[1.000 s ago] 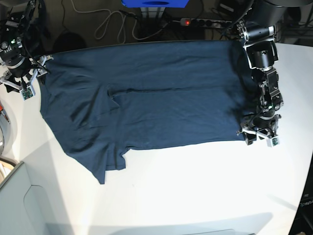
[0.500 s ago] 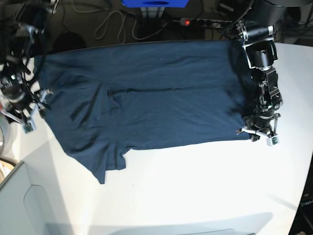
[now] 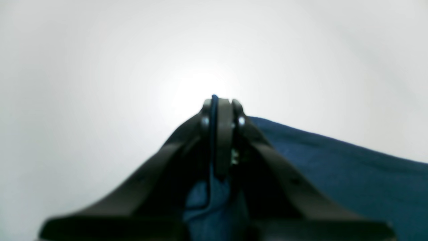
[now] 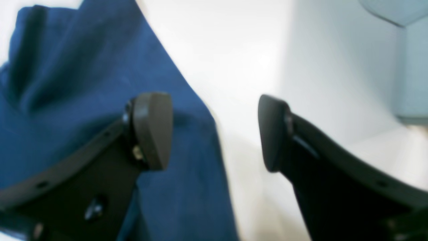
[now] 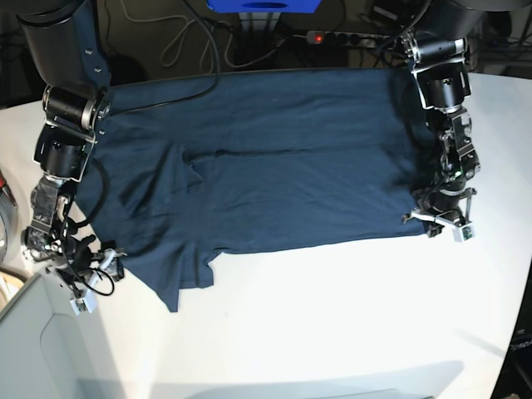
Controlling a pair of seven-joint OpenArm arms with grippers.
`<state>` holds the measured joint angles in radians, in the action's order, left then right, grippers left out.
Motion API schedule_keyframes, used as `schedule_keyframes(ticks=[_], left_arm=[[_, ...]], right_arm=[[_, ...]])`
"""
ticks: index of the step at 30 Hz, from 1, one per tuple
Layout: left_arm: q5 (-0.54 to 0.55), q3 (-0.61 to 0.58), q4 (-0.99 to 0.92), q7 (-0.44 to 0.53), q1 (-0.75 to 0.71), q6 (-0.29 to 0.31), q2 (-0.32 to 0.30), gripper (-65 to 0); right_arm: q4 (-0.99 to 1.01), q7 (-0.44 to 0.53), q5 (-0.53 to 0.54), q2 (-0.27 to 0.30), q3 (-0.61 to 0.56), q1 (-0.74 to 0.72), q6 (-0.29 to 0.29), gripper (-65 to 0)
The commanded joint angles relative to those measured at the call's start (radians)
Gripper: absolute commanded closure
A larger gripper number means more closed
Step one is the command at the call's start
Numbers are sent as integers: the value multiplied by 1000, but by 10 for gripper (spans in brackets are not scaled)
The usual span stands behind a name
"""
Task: Fold the T-shirt properly
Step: 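Grasp the hem corners of the shirt with both grippers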
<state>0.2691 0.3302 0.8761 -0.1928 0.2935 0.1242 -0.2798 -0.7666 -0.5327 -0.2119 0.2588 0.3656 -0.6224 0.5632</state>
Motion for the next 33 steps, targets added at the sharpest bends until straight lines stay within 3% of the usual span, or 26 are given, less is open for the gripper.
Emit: schedule_keyframes(ticks=[1, 5, 19, 22, 26, 33], left_arm=[[-9, 2, 7, -32, 8, -7, -9, 0], [-9, 2, 7, -30, -4, -7, -9, 0], [-12, 2, 7, -32, -7, -7, -9, 0], [-11, 2, 7, -37, -7, -7, -9, 0], [-11, 2, 7, -37, -7, -7, -9, 0], [-8, 4, 74, -38, -23, -5, -6, 0]], right_arm=[[31, 39, 4, 15, 0, -46, -6, -388], [114, 107, 4, 17, -1, -61, -41, -388], [117, 171, 4, 24, 0, 45, -45, -378], [117, 170, 4, 23, 0, 45, -45, -278], [117, 168, 4, 23, 0, 45, -45, 0], [111, 173, 9, 23, 11, 43, -41, -2]])
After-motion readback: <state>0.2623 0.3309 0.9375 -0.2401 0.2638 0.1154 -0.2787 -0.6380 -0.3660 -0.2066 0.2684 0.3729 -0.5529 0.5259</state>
